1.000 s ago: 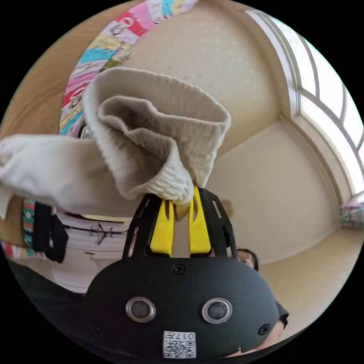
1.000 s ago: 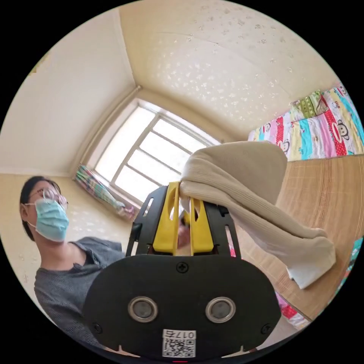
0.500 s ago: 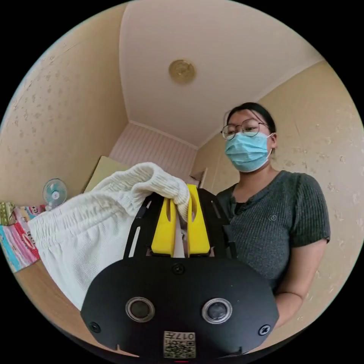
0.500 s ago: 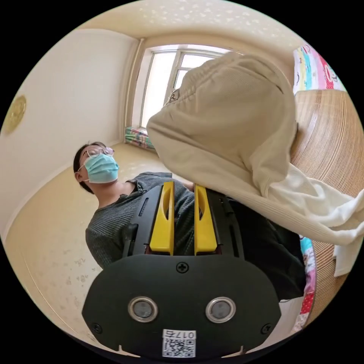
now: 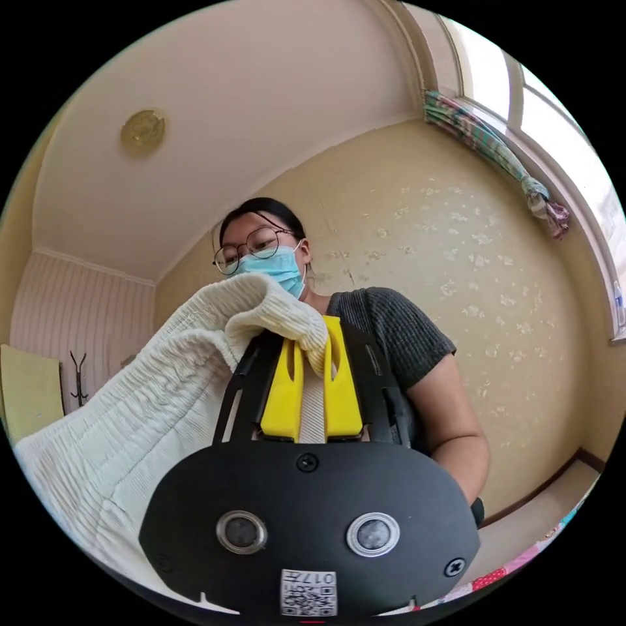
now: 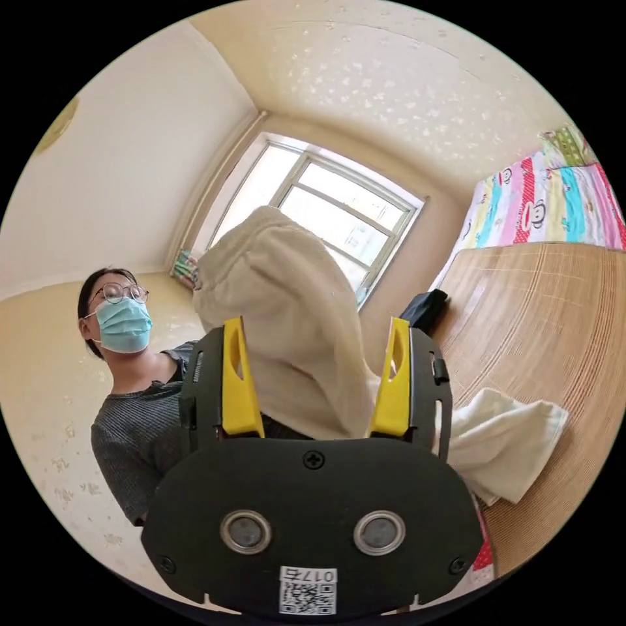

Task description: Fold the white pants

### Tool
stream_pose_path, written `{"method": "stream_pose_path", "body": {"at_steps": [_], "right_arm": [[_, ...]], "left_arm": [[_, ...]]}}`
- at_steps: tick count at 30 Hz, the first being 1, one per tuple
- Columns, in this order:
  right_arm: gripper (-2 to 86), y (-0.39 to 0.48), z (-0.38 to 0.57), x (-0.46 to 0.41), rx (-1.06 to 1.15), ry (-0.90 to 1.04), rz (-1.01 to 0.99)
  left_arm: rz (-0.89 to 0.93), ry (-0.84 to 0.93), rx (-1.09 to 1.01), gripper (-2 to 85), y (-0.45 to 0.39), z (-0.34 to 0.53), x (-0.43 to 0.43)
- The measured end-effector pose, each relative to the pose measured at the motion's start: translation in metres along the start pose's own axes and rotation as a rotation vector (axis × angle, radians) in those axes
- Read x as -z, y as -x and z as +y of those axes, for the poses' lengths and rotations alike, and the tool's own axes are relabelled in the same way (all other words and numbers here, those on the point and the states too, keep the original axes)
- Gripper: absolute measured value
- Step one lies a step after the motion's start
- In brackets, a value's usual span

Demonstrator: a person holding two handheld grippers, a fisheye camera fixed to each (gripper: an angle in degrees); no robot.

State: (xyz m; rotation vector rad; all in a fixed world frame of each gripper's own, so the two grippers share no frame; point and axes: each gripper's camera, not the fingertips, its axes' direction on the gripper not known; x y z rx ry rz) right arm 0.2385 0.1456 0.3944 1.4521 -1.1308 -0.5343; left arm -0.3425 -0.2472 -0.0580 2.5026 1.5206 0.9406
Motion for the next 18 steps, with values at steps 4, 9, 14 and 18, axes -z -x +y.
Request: {"method": "stream_pose_path", "body": {"at_steps": [4, 9, 14, 18], "right_arm": [[6.1, 0.023, -0.024, 0.008, 0.195, -0.008, -0.187], [4.8, 0.176, -0.086, 0.058, 0.458, -0.241, 0.502], [4.2, 0.312, -0.163, -0.004, 0.841, -0.430, 0.793], [4.6, 0.322, -0.283, -0.103, 1.011, -0.232, 0.692]], "left_arm": [[-0.056, 0.069, 0.100, 5.1, 0.015, -0.022, -0.016], [-0.436, 0.211, 0.237, 5.2, 0.000, -0.073, -0.020], [-0.863, 0.141, 0.246, 5.4, -0.033, -0.141, -0.018], [-1.078, 0.232, 0.127, 5.4, -0.069, -0.197, -0.033]]}}
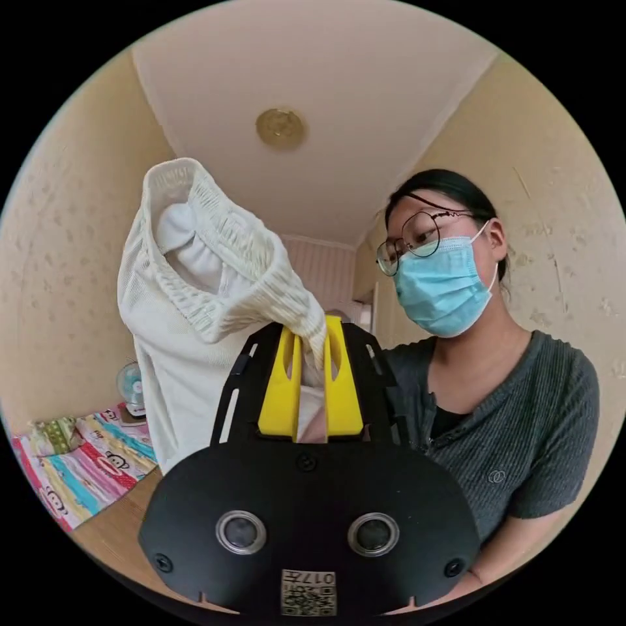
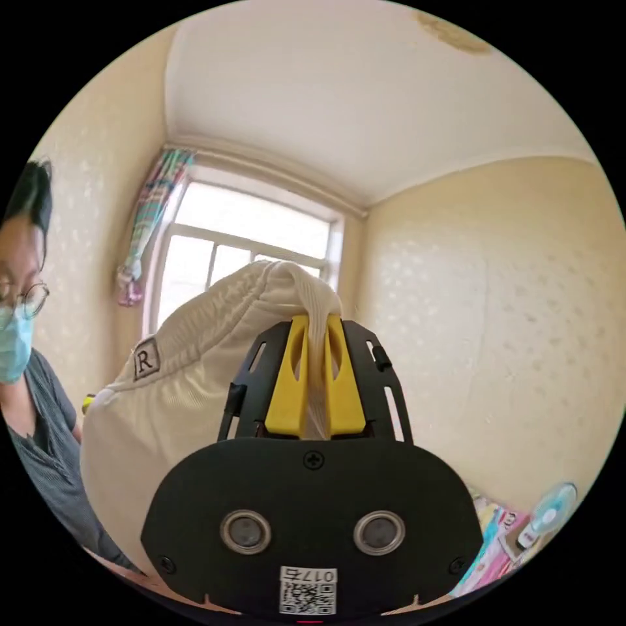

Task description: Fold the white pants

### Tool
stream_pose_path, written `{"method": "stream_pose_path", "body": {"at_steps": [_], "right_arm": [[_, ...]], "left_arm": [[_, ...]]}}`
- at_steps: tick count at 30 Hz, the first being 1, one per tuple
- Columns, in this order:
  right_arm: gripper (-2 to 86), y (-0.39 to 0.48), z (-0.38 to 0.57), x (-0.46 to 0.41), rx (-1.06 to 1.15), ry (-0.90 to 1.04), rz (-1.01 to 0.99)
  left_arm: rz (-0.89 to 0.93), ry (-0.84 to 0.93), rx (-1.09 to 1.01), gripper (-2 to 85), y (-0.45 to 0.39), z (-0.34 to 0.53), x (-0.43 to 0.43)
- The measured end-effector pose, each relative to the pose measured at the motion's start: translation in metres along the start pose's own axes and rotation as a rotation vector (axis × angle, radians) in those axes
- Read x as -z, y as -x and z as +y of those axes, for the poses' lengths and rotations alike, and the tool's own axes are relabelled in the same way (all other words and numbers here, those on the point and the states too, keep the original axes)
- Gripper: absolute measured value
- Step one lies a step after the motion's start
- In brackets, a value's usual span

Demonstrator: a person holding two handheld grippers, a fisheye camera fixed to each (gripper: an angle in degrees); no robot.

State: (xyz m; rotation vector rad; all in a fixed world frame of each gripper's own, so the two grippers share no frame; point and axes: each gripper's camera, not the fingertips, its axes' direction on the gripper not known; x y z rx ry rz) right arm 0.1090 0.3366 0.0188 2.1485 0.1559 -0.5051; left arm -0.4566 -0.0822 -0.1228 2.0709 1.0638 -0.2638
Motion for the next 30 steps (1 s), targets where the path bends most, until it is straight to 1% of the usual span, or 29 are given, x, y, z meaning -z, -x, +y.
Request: {"method": "stream_pose_path", "body": {"at_steps": [1, 2, 3, 4, 5, 6, 7, 8, 9, 10, 11, 12, 13, 14, 15, 16, 17, 18, 19, 21, 22, 23, 24, 26, 27, 29, 30], "right_arm": [[4.8, -0.011, -0.006, -0.026, -0.023, 0.043, -0.067], [5.5, -0.036, -0.010, -0.081, -0.099, 0.145, -0.200], [6.4, -0.059, -0.001, -0.142, -0.184, 0.272, -0.304], [7.1, -0.067, 0.009, -0.171, -0.224, 0.342, -0.337], [8.5, -0.080, 0.038, -0.224, -0.311, 0.483, -0.364], [10.7, -0.087, 0.076, -0.263, -0.401, 0.604, -0.373], [11.8, -0.087, 0.097, -0.276, -0.430, 0.647, -0.382], [11.7, -0.082, 0.139, -0.291, -0.454, 0.700, -0.415], [10.7, -0.076, 0.186, -0.295, -0.474, 0.730, -0.455], [9.7, -0.073, 0.211, -0.294, -0.490, 0.748, -0.475], [7.8, -0.069, 0.266, -0.288, -0.540, 0.797, -0.516], [5.9, -0.065, 0.326, -0.276, -0.620, 0.854, -0.550], [5.5, -0.064, 0.358, -0.267, -0.675, 0.883, -0.563], [4.7, -0.061, 0.426, -0.243, -0.814, 0.940, -0.578], [4.4, -0.056, 0.490, -0.211, -0.974, 0.995, -0.579], [4.2, -0.053, 0.521, -0.191, -1.063, 1.018, -0.574], [4.0, -0.045, 0.573, -0.146, -1.245, 1.030, -0.552], [3.8, -0.034, 0.612, -0.094, -1.408, 0.987, -0.528], [3.7, -0.030, 0.626, -0.068, -1.480, 0.956, -0.511], [3.2, -0.012, 0.653, 0.031, -1.713, 0.808, -0.386], [3.2, -0.009, 0.654, 0.053, -1.757, 0.763, -0.351], [3.0, -0.003, 0.650, 0.096, -1.822, 0.660, -0.290], [2.9, 0.000, 0.642, 0.133, -1.856, 0.563, -0.231], [2.8, 0.004, 0.627, 0.180, -1.876, 0.440, -0.132], [2.8, 0.008, 0.616, 0.207, -1.887, 0.374, -0.074], [2.8, 0.015, 0.603, 0.242, -1.912, 0.279, 0.000], [2.8, 0.021, 0.593, 0.262, -1.921, 0.216, 0.030]], "left_arm": [[-0.125, -0.013, 0.009, 5.4, -0.005, -0.013, 0.021], [-0.255, -0.034, 0.052, 5.4, -0.005, -0.022, 0.046], [-0.314, -0.042, 0.080, 5.4, -0.003, -0.025, 0.059], [-0.423, -0.037, 0.147, 5.4, 0.005, -0.027, 0.086], [-0.532, -0.006, 0.234, 5.7, 0.018, -0.024, 0.116], [-0.588, 0.017, 0.285, 5.9, 0.025, -0.020, 0.132], [-0.710, 0.064, 0.394, 6.2, 0.040, -0.005, 0.166], [-0.846, 0.104, 0.543, 6.5, 0.056, 0.021, 0.204], [-0.912, 0.115, 0.631, 6.4, 0.064, 0.037, 0.223], [-1.030, 0.108, 0.843, 6.2, 0.076, 0.080, 0.268], [-1.098, 0.051, 1.031, 4.6, 0.078, 0.127, 0.313], [-1.108, 0.014, 1.102, 3.8, 0.075, 0.149, 0.333], [-1.101, -0.051, 1.224, 2.7, 0.068, 0.191, 0.368], [-1.080, -0.109, 1.371, 2.7, 0.058, 0.230, 0.397], [-1.065, -0.134, 1.442, 3.2, 0.053, 0.246, 0.408], [-1.034, -0.182, 1.542, 4.0, 0.044, 0.270, 0.425], [-1.009, -0.208, 1.594, 4.6, 0.038, 0.284, 0.435], [-0.998, -0.209, 1.614, 4.8, 0.038, 0.287, 0.439], [-0.981, -0.185, 1.649, 5.1, 0.042, 0.290, 0.446], [-0.954, -0.113, 1.688, 6.4, 0.061, 0.289, 0.455], [-0.934, -0.064, 1.709, 8.0, 0.079, 0.287, 0.462], [-0.906, -0.014, 1.710, 9.5, 0.102, 0.285, 0.468], [-0.892, 0.008, 1.708, 10.2, 0.114, 0.284, 0.472], [-0.870, 0.081, 1.736, 12.0, 0.167, 0.285, 0.489], [-0.874, 0.092, 1.750, 12.4, 0.180, 0.287, 0.495], [-0.919, 0.110, 1.797, 13.8, 0.227, 0.289, 0.519], [-0.936, 0.105, 1.804, 14.1, 0.238, 0.289, 0.526]]}}
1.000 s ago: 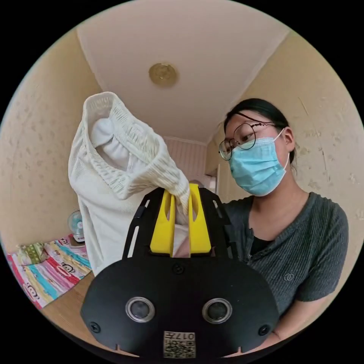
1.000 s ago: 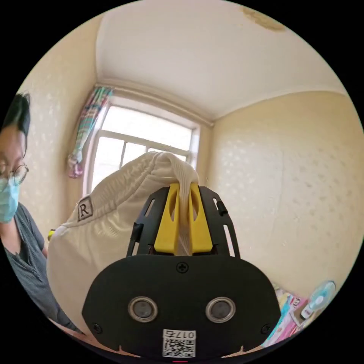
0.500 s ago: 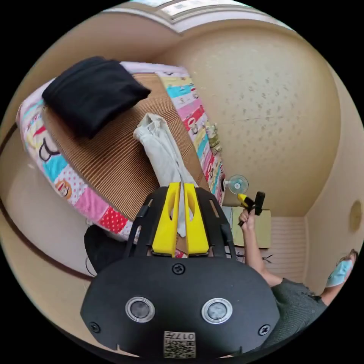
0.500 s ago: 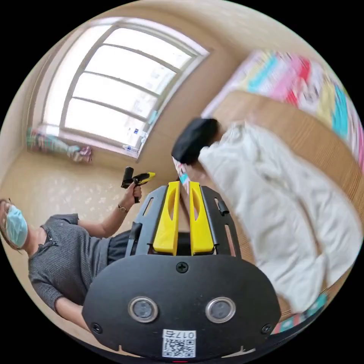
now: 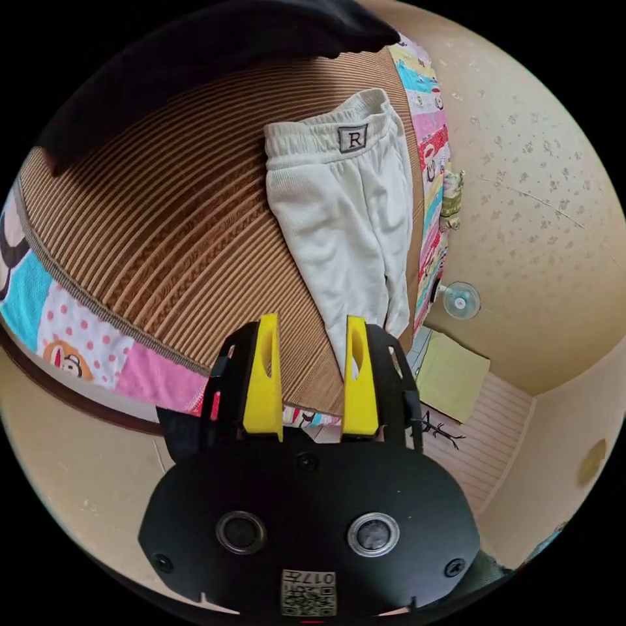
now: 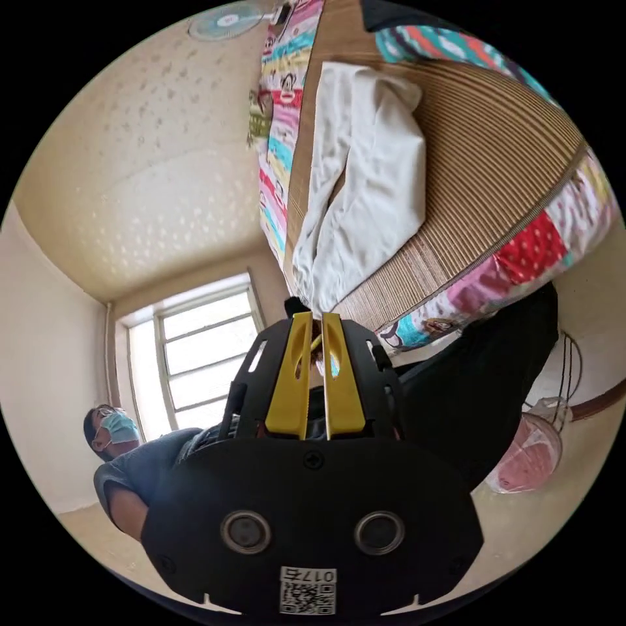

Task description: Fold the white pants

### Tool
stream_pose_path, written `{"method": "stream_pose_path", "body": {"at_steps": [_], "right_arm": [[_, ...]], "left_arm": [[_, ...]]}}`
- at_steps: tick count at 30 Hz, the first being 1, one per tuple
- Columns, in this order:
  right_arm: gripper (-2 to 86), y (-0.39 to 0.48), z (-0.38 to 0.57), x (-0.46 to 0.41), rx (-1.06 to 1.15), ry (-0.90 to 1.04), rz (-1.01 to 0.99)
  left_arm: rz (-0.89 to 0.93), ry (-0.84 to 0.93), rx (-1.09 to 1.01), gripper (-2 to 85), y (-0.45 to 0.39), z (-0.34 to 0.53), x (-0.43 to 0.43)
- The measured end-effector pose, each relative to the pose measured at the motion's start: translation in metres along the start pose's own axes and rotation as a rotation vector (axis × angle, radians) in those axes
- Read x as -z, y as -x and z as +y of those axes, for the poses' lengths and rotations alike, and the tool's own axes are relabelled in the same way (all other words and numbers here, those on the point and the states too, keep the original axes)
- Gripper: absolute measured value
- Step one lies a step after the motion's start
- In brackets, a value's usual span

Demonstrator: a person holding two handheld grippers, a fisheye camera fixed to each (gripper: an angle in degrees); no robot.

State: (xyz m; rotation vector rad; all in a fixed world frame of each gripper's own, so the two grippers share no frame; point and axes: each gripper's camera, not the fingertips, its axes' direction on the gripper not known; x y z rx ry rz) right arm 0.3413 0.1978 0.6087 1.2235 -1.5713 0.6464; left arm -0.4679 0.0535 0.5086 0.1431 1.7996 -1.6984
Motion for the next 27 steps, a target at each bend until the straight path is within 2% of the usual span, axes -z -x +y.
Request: {"method": "stream_pose_path", "body": {"at_steps": [4, 7, 8, 10, 12, 14, 18, 21, 27], "right_arm": [[2.9, 0.009, 0.031, 0.050, -0.022, -0.108, -0.091], [3.1, 0.015, 0.047, 0.091, -0.066, -0.141, -0.092], [3.3, 0.016, 0.049, 0.108, -0.090, -0.150, -0.078], [3.5, 0.017, 0.048, 0.132, -0.133, -0.171, -0.072], [4.2, 0.016, 0.039, 0.160, -0.186, -0.215, -0.110], [5.3, 0.015, 0.026, 0.176, -0.222, -0.248, -0.153], [10.2, 0.008, -0.028, 0.189, -0.342, -0.257, -0.236], [13.3, 0.008, -0.076, 0.185, -0.419, -0.248, -0.220], [15.0, 0.008, -0.159, 0.167, -0.457, -0.352, -0.234]], "left_arm": [[0.137, -0.130, 0.115, 12.7, -0.003, -0.067, 0.022], [0.288, -0.045, 0.303, 9.3, 0.011, -0.093, 0.017], [0.313, 0.046, 0.310, 3.4, 0.013, -0.099, 0.010], [0.254, 0.219, 0.262, -0.1, 0.013, -0.103, 0.001], [0.083, 0.330, 0.173, -0.6, 0.012, -0.096, 0.002], [0.034, 0.315, 0.064, -0.9, 0.016, -0.075, 0.019], [0.127, 0.280, 0.094, -0.7, 0.042, -0.038, 0.050], [0.097, 0.263, 0.125, 0.5, 0.058, -0.011, 0.078], [0.175, 0.223, 0.195, 4.5, 0.074, 0.025, 0.117]]}}
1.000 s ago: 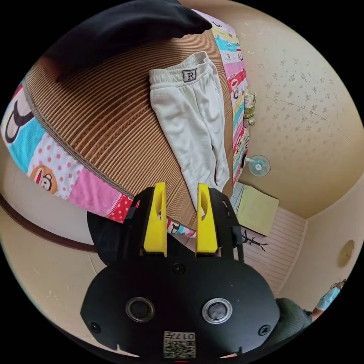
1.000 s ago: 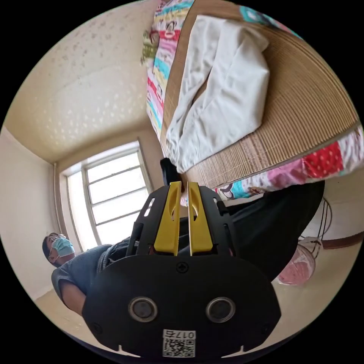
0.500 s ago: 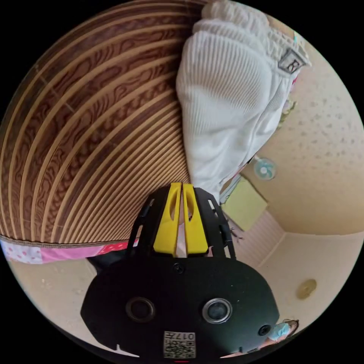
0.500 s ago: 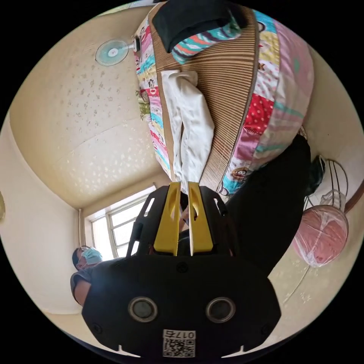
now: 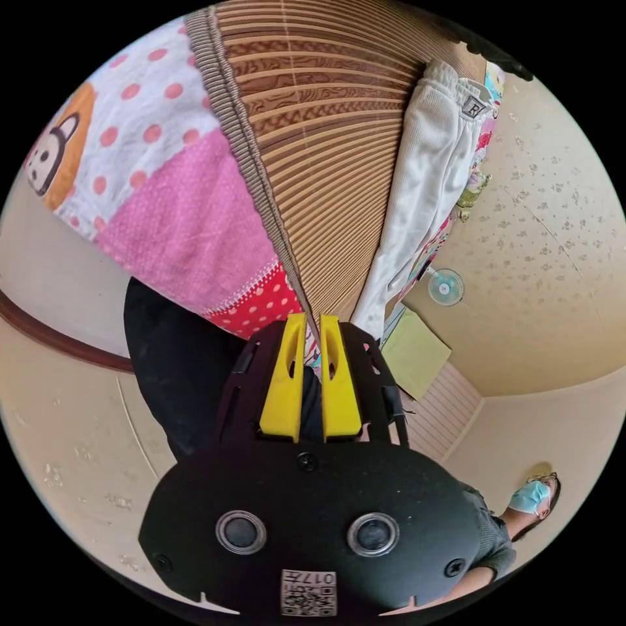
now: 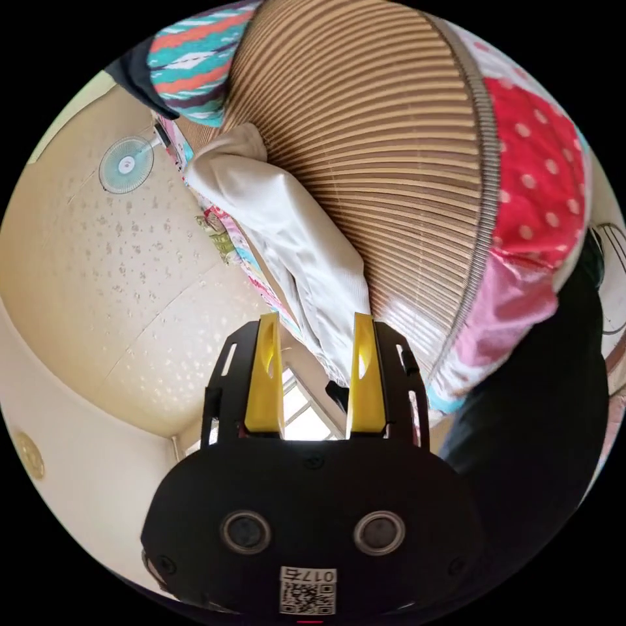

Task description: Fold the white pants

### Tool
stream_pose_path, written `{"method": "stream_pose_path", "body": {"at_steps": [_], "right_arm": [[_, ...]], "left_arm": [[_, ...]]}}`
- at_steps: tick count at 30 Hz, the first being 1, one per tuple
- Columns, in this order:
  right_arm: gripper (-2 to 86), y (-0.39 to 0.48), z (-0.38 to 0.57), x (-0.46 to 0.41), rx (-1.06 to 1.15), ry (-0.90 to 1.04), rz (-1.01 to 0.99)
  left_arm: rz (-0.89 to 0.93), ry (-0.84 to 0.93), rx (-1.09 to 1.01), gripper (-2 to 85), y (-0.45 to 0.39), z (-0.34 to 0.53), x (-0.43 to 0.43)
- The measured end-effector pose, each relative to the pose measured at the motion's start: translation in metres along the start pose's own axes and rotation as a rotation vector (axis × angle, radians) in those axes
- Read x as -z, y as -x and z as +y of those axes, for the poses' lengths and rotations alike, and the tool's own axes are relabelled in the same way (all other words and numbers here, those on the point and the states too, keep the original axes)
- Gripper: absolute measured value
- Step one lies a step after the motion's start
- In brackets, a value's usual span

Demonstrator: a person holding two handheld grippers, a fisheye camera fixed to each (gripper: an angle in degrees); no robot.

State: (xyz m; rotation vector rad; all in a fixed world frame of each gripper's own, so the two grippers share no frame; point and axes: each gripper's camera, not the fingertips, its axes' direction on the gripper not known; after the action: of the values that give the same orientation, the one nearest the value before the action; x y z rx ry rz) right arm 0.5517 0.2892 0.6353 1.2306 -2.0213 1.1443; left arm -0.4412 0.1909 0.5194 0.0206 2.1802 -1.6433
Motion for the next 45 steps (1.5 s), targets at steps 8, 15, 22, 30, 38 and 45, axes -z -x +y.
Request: {"method": "stream_pose_path", "body": {"at_steps": [8, 15, 22, 30, 38, 45], "right_arm": [[7.0, 0.013, -0.024, 0.014, -0.061, -0.268, -0.273], [1.0, 0.217, -0.004, -0.109, 0.594, 0.681, 0.022], [1.9, 0.178, 0.080, -0.182, 0.542, 1.207, 0.650], [4.0, 0.055, 0.027, 0.020, -0.046, 0.533, -0.182], [15.5, 0.030, 0.036, 0.134, -0.074, 0.284, -0.122], [20.4, 0.001, 0.023, 0.136, -0.018, 0.014, -0.274]], "left_arm": [[0.270, -0.149, -0.018, 0.2, -0.037, 0.008, 0.024], [0.100, -0.098, -0.158, -0.1, -0.097, -0.023, 0.014], [-0.031, -0.123, -0.064, 11.5, -0.095, -0.035, -0.033], [-0.049, -0.577, 0.001, 13.6, -0.079, -0.046, -0.011], [0.032, -0.262, -0.072, 5.3, -0.068, -0.089, -0.044], [-0.166, -0.336, -0.105, 4.4, -0.045, -0.004, -0.001]]}}
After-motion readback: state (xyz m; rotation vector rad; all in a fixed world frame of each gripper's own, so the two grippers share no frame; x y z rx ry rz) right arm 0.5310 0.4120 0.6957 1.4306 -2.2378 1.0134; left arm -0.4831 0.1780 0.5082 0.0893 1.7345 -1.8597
